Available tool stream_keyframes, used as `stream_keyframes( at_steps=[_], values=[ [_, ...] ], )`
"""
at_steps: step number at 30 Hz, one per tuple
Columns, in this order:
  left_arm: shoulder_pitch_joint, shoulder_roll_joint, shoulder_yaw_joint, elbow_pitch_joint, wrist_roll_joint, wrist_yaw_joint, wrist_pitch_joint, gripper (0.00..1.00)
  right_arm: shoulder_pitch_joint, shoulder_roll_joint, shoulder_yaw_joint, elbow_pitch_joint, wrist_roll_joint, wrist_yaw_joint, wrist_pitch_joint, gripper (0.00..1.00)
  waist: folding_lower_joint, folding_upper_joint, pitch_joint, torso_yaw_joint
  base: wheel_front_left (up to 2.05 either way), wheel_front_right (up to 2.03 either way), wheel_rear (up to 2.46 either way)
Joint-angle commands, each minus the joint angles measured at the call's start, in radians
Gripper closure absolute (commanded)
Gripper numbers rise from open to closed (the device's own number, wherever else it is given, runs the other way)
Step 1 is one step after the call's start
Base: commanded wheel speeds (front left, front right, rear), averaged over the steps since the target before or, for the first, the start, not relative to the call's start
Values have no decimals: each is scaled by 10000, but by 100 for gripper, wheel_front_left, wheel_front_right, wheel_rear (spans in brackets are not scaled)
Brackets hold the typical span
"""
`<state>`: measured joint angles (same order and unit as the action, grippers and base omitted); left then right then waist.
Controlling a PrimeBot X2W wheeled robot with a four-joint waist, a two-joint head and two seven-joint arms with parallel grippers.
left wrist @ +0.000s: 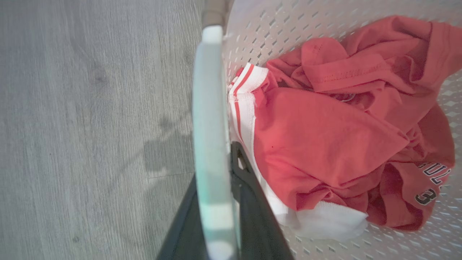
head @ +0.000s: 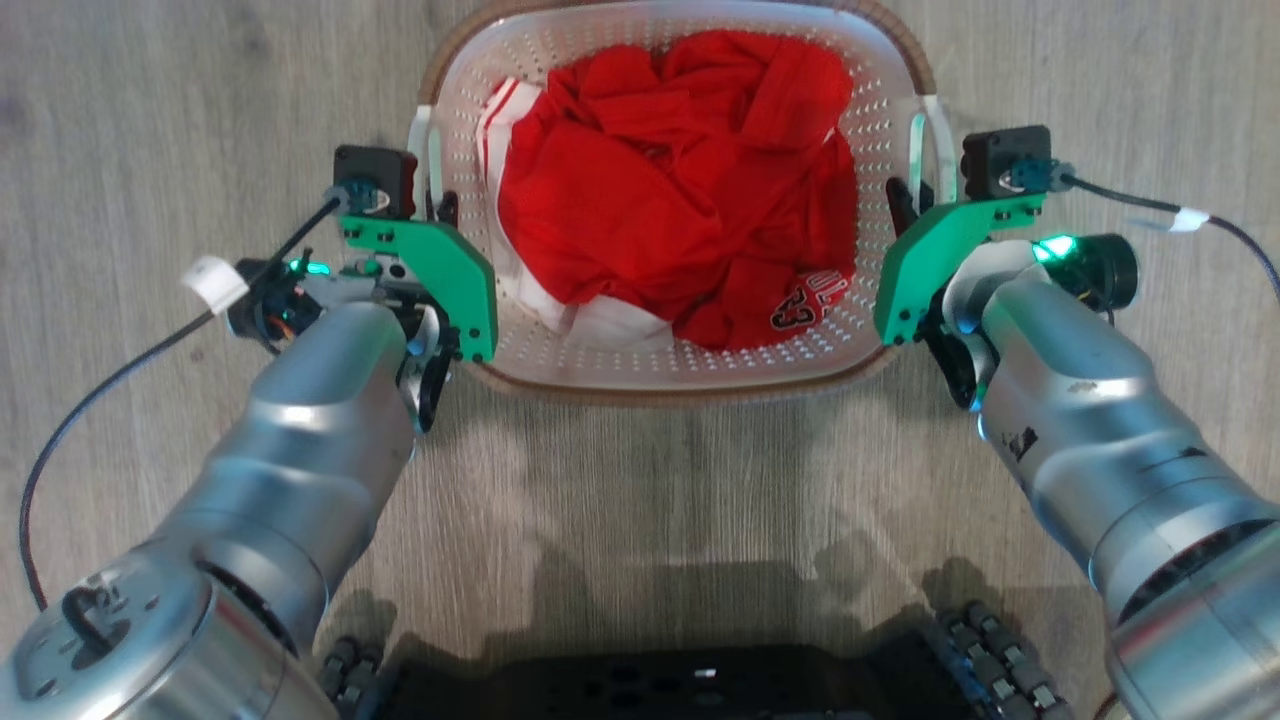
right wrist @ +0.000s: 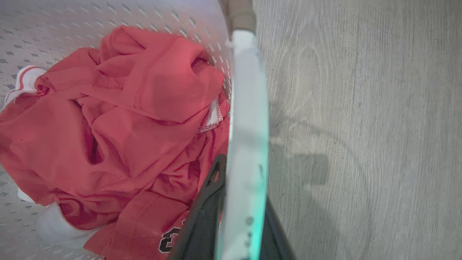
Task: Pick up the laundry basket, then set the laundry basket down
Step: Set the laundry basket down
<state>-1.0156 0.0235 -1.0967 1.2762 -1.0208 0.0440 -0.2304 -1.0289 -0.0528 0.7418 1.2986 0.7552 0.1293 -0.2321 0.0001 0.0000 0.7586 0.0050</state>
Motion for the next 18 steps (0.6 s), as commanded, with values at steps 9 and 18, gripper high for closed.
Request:
stream_keyframes(
  at_steps=[9, 18],
  values=[
    [-561, 275, -111, 98, 200, 30, -167, 100, -69, 23, -862, -79, -1137, 14, -176, 100, -1, 0, 898, 98, 0, 0, 0],
    [-660, 270, -241, -39, 150, 29, -192, 100, -138, 25, -1328, -79, -1670, 14, -185, 100, -1, 0, 1266, 197, 0, 0, 0]
  ],
)
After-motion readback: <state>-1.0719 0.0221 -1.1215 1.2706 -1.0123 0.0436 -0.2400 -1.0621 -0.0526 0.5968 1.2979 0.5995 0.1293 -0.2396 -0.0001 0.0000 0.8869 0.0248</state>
